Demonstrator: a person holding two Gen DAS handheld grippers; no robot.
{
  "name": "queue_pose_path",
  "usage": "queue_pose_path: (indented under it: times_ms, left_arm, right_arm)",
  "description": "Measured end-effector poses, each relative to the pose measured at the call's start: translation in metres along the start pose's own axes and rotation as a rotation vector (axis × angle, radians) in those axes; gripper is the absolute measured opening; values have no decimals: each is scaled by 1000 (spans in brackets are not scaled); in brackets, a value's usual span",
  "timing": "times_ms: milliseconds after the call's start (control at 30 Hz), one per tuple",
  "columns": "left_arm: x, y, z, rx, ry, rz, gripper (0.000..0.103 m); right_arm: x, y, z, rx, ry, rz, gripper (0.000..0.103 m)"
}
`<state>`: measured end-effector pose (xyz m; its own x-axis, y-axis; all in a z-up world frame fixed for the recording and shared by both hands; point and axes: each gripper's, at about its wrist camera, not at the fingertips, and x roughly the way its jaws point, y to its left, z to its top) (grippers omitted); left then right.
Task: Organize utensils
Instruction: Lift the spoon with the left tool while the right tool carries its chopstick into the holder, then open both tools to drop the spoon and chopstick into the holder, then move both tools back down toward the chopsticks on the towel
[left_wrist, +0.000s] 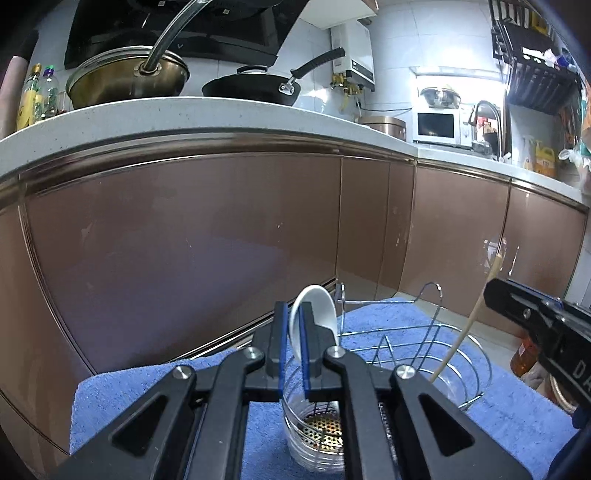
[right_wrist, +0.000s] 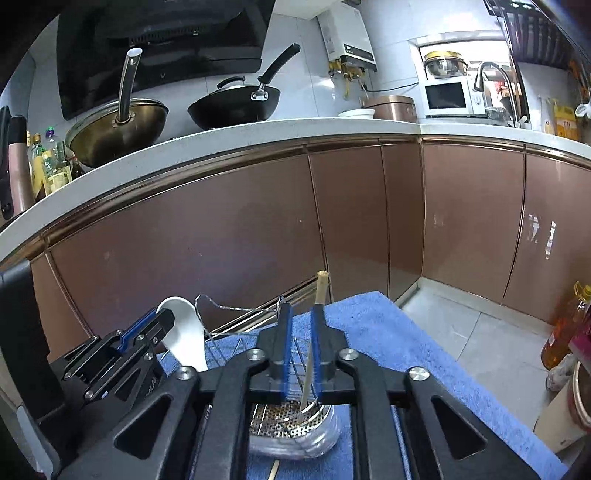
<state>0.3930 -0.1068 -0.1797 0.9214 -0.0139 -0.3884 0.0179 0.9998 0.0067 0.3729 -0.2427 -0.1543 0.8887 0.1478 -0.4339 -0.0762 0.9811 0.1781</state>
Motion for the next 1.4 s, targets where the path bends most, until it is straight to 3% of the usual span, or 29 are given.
queue_pose_path:
  times_ms: [167, 333, 633, 1000, 1200, 1400]
  left_arm:
    - [-13, 2, 2, -5, 3, -27, 20]
    - [-35, 4, 12, -8, -40, -31, 36]
    - [-78, 17, 21, -16, -72, -59, 36]
    - [-153, 48, 29, -37, -102, -42, 36]
    - [-193, 69, 37, -75, -98, -58, 47]
    - [-217, 92, 38, -113, -33, -107, 47]
  right_arm:
    - [-17, 0, 4, 21, -3, 4, 30]
    - [-36, 4, 6, 23, -9, -6, 32]
    - [-85, 10, 11, 20, -39, -20, 34]
    - [-164, 7, 13, 38, -101, -33, 37]
    - [-212, 13, 13, 30, -149, -39, 38]
    - [-249, 19, 12, 15, -182, -41, 38]
